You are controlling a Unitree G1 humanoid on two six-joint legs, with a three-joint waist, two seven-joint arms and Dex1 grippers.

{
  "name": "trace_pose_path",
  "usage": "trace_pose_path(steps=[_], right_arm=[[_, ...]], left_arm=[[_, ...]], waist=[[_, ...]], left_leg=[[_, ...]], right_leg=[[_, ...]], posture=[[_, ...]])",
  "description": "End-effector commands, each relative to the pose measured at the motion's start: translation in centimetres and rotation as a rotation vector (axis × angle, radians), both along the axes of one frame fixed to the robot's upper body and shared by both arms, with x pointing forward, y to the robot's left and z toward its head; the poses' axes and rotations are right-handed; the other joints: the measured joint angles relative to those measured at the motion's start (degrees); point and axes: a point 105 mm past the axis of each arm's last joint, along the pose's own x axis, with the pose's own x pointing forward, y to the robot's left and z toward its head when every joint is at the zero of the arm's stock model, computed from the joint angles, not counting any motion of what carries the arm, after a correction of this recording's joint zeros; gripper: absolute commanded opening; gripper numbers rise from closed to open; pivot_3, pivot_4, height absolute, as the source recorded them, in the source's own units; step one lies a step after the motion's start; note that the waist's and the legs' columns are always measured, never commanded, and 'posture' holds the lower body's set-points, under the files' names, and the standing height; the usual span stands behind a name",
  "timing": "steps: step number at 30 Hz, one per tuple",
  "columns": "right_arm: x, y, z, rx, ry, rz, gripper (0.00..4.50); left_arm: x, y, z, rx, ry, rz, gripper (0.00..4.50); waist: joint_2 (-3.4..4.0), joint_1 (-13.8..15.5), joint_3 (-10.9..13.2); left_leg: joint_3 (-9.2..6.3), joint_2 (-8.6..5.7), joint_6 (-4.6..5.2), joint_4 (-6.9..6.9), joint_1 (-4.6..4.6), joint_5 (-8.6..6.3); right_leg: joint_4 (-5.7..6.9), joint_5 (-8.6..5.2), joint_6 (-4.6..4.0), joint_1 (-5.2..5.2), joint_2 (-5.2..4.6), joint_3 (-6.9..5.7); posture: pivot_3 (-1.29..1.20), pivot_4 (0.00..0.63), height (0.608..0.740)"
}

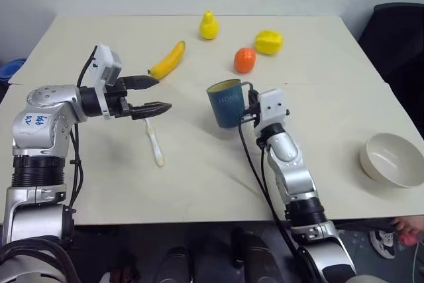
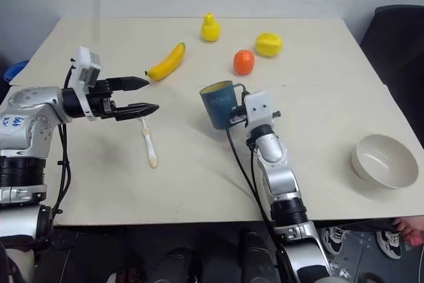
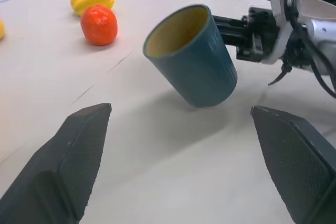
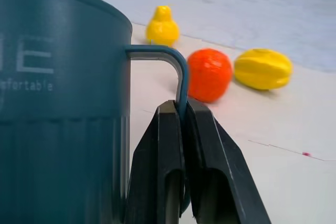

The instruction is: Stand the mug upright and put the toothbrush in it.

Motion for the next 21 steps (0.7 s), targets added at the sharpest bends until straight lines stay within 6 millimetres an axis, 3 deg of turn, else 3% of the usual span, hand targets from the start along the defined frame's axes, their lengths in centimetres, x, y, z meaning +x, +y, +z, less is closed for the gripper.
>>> trace_pose_path(steps=[1,5,8,13,17,21], right_arm=[[-1.2,0.5,1.0,-0.007,-0.079,0.036,0.02],[-2.6,1.3,-1.6,-0.022,0.007,0.111,0.02],[-3.1,0.6,-2.6,0.013,0.057,0.102,0.78],[-4.0,-0.5,-3.1,-0.020,0.085,0.093,2.42],[-5.8,-1.5,-2.8,-0.093,0.106,0.103,3.66],[-8.8,-3.6,-1.1,-0.183,0.131,0.137,3.66]], left_arm=[[-0.5,-0.9,1.2,0.007,-0.043,-0.047,4.50],[-0.7,-1.6,0.8,0.021,-0.032,-0.081,4.50],[-0.6,-2.2,0.8,0.023,-0.032,-0.105,4.50],[-0.6,-2.6,0.3,0.037,-0.024,-0.126,4.50],[-0.9,-2.1,-0.1,0.044,0.002,-0.120,4.50],[-1.7,-0.7,-0.2,0.020,0.058,-0.073,4.50]], waist=[[0.00,-0.3,0.0],[0.00,-0.4,0.0],[-0.02,-0.2,0.0],[-0.02,0.1,0.0],[-0.02,0.2,0.0],[-0.02,0.3,0.0]], left_leg=[[0.01,0.02,-0.02,-0.03,0.00,0.01],[0.13,0.22,-0.07,-0.22,0.29,0.01],[0.13,0.33,-0.11,-0.21,0.46,-0.01],[0.13,0.37,-0.11,-0.20,0.48,-0.03],[0.11,0.39,-0.10,-0.21,0.47,-0.05],[0.08,0.42,-0.03,-0.19,0.46,-0.11]], right_leg=[[0.00,0.00,0.00,-0.02,0.02,0.00],[0.02,-0.05,-0.10,0.06,0.27,0.13],[0.02,-0.06,-0.10,0.17,0.37,0.24],[0.03,-0.06,-0.12,0.16,0.43,0.34],[0.03,-0.07,-0.12,0.12,0.47,0.37],[0.03,-0.07,-0.12,0.11,0.50,0.41]], posture=[[0.00,0.150,0.740],[0.00,0.150,0.740],[0.00,0.150,0.740],[0.00,0.150,0.740],[0.00,0.150,0.740],[0.00,0.150,0.740]])
